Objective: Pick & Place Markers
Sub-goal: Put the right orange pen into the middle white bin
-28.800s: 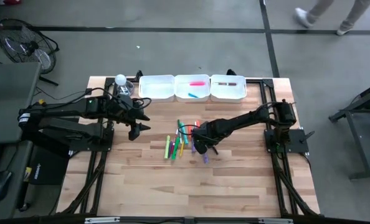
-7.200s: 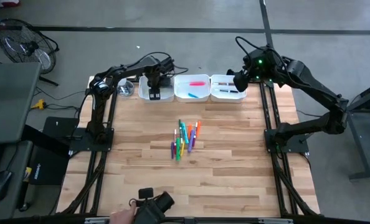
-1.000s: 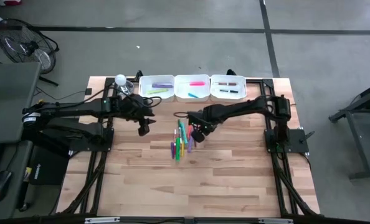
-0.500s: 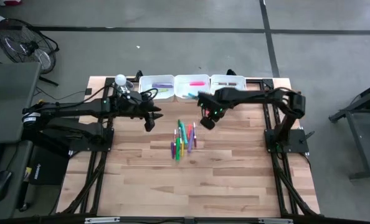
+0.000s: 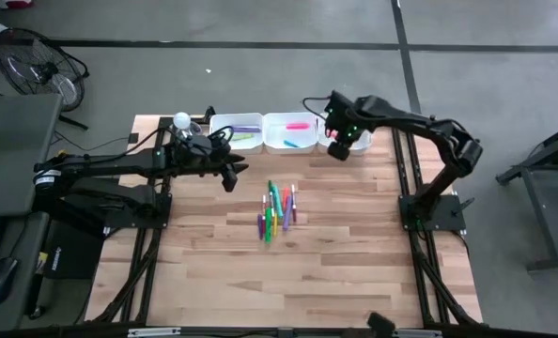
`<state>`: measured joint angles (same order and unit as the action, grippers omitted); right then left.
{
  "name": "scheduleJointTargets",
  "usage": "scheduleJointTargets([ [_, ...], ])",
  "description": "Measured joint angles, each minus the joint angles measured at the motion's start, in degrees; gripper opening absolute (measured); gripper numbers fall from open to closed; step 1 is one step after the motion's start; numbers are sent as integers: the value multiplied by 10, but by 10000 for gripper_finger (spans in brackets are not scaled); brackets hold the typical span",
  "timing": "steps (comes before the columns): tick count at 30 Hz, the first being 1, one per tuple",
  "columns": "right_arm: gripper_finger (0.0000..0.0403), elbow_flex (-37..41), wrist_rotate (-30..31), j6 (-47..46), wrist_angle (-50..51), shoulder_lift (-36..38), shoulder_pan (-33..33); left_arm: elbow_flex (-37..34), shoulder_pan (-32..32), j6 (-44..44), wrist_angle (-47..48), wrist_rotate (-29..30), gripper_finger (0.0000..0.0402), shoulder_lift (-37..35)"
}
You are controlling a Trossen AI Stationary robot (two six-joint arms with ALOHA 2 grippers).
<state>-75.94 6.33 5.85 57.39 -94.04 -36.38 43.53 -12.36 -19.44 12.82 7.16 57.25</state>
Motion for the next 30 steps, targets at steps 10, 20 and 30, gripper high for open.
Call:
scheduleJointTargets([
  [10, 26, 0, -37, 221, -58, 0, -106, 0, 0, -36, 2, 14, 143, 0],
  [20, 24, 0, -68, 236, -79, 0, -124, 0, 0, -50, 2, 14, 143, 0],
  [30, 24, -1, -136, 228, -239, -36, -27, 0, 0, -51, 7, 15, 143, 0],
])
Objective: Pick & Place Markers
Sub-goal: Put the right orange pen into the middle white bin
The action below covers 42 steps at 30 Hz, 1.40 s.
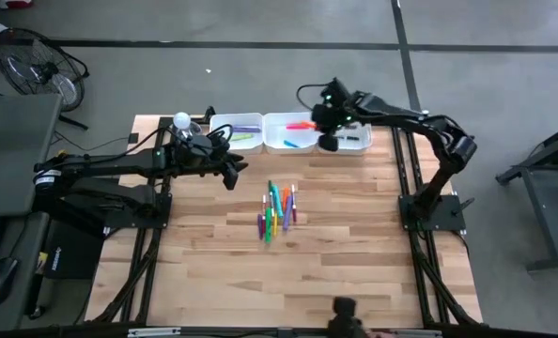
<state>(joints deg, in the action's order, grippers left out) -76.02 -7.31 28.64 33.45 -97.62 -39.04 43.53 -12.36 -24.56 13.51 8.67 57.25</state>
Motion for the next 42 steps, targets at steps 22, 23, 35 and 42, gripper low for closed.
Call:
scheduleJointTargets([
  [22, 30, -450, 35, 46, 281, -372, 42, 0, 0, -12, 20, -3, 143, 0],
  [23, 30, -467, 41, 49, 294, -387, 42, 0, 0, -12, 20, -3, 143, 0],
  [35, 36, -487, 63, 34, 315, -421, 42, 0, 0, -13, 27, -3, 143, 0],
  [42, 61, -487, 77, 33, 317, -419, 46, 0, 0, -13, 33, -3, 143, 0],
])
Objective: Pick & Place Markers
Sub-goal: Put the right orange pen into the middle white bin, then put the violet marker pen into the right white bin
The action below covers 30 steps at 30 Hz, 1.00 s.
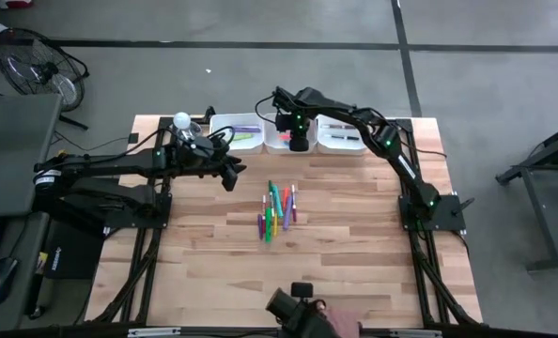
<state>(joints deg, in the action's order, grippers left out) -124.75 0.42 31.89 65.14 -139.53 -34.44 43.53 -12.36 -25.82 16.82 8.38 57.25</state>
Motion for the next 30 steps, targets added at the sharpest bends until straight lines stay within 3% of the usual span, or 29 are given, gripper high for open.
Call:
scheduleJointTargets([
  [11, 137, -19, -11, -78, 25, 12, 0, 0, 0, 1, -1, -3, 143, 0],
  [15, 146, -64, -4, -166, 82, 15, 0, 0, 0, 11, 0, -3, 143, 0],
  [19, 145, -103, -6, -310, 122, 16, 2, 0, 0, 25, 0, -3, 143, 0],
  [25, 150, -65, -26, -470, 118, 48, 16, 0, 0, 48, -3, -4, 143, 0],
  [30, 152, -56, 5, -544, 126, 61, 45, 0, 0, 67, -2, -18, 143, 0],
])
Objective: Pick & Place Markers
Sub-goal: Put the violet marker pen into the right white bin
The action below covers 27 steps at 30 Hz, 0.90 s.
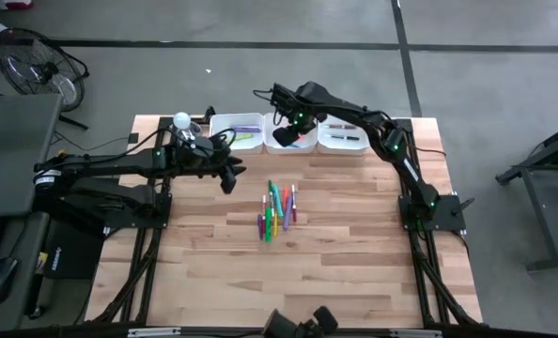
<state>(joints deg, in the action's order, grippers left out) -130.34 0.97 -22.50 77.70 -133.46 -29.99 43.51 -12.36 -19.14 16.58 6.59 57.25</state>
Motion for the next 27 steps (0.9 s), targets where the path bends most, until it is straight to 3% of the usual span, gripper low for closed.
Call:
scheduleJointTargets([
  [8, 152, 0, 32, -78, 14, 2, 65, 0, 0, 46, 1, -45, 143, 0],
  [15, 152, 0, 30, -93, 15, 2, 116, 0, 0, 81, 4, -106, 143, 0],
  [21, 153, 4, 29, -135, 11, 2, 150, 0, 0, 94, -6, -109, 143, 0],
  [27, 154, 64, -1, -179, -16, 3, 192, 0, 0, 104, -6, -113, 143, 0],
])
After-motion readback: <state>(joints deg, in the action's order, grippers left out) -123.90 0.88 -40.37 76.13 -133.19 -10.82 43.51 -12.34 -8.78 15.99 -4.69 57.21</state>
